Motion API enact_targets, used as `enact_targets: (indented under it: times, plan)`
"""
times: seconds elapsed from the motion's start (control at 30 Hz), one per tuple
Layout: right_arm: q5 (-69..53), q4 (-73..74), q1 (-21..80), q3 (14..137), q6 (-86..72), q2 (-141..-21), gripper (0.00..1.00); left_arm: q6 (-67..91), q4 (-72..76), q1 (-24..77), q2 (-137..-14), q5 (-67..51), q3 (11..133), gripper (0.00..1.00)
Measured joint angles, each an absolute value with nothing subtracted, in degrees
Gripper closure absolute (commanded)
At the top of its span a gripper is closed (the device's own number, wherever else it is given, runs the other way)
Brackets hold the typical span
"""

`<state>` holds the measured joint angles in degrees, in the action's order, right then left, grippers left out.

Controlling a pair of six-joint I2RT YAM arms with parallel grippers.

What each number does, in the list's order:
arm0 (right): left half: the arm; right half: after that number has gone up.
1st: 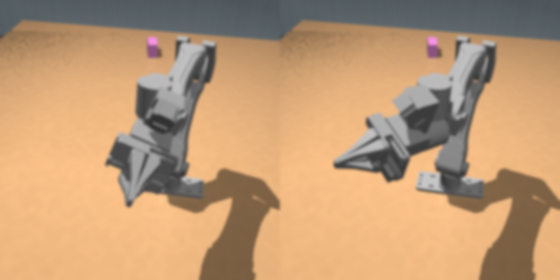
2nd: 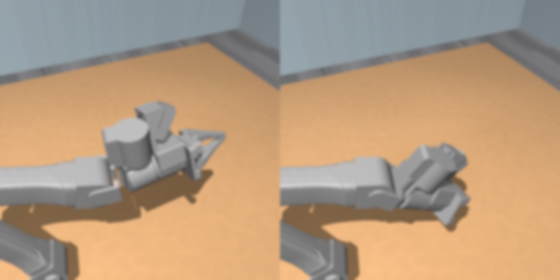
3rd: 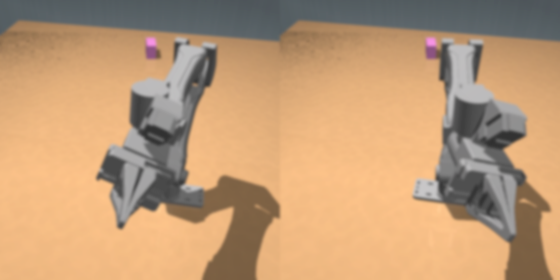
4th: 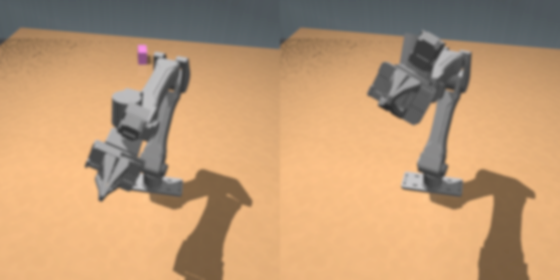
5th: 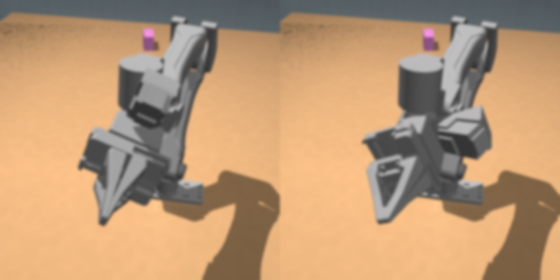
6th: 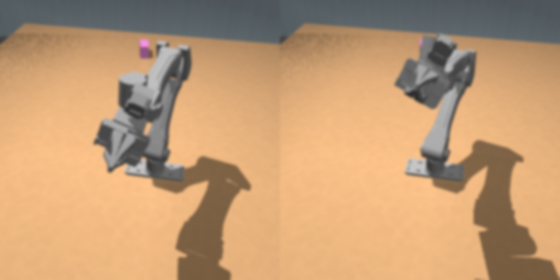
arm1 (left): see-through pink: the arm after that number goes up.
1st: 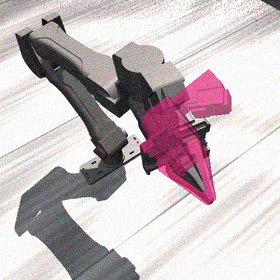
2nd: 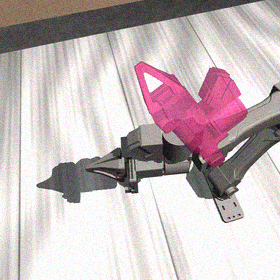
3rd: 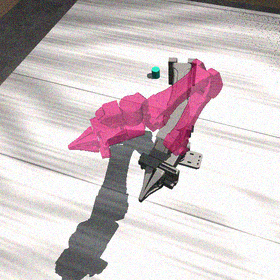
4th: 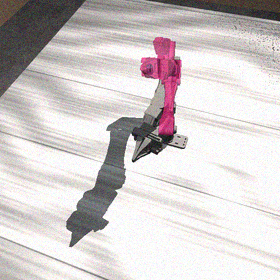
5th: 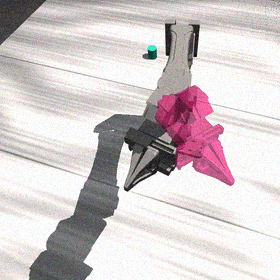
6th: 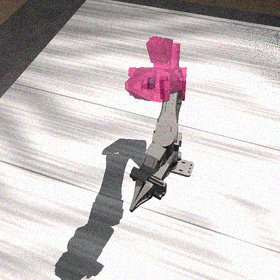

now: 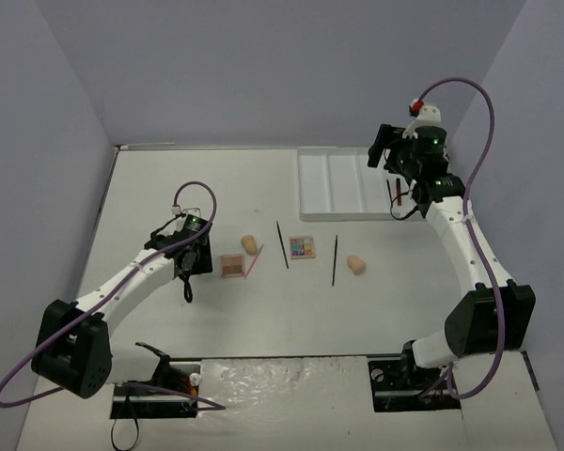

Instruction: Organize the makeup

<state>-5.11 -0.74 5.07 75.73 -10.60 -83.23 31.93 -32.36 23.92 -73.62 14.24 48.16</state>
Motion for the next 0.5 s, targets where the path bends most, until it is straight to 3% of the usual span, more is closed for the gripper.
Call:
enact_targets:
  times: [0.5]
  plan:
    - [-9.1, -0.34, 6.59, 65.14, -13.67, -76.54, 0.15, 33.24, -26.5, 23.31, -84.76, 11.63, 48.16, 0.64]
